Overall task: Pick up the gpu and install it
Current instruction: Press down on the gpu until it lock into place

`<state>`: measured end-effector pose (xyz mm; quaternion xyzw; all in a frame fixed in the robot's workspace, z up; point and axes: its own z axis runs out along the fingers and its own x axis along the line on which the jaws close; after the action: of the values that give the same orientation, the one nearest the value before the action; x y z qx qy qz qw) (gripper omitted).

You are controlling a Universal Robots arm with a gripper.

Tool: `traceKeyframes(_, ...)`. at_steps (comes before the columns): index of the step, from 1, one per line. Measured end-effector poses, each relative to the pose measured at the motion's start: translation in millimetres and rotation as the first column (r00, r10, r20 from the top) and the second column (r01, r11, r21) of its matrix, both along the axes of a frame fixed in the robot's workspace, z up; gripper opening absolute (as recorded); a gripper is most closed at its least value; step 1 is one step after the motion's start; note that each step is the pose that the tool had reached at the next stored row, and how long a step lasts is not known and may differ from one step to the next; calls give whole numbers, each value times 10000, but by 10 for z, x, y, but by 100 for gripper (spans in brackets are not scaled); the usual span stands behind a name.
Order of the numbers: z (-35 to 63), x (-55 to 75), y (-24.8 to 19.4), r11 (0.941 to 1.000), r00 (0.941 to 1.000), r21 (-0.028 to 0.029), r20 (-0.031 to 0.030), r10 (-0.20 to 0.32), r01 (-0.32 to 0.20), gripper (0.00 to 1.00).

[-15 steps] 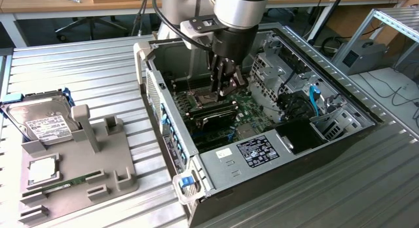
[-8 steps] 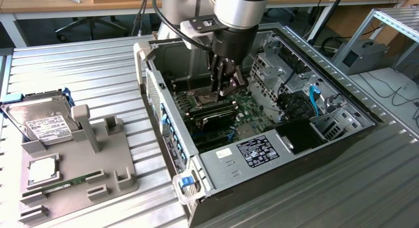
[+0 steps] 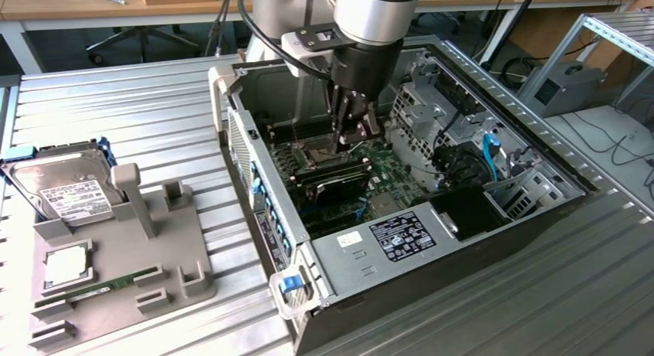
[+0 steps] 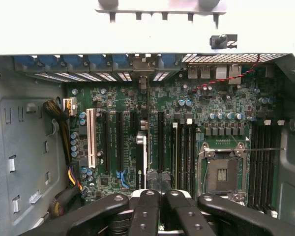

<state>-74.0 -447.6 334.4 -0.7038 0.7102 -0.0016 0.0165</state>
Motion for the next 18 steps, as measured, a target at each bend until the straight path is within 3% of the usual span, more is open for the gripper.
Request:
traceKeyframes(14, -4, 0, 0, 10000, 10000, 0, 0, 0, 0, 11)
traceKeyframes(18, -92, 0, 0, 10000, 10000, -1, 0, 0, 0, 11)
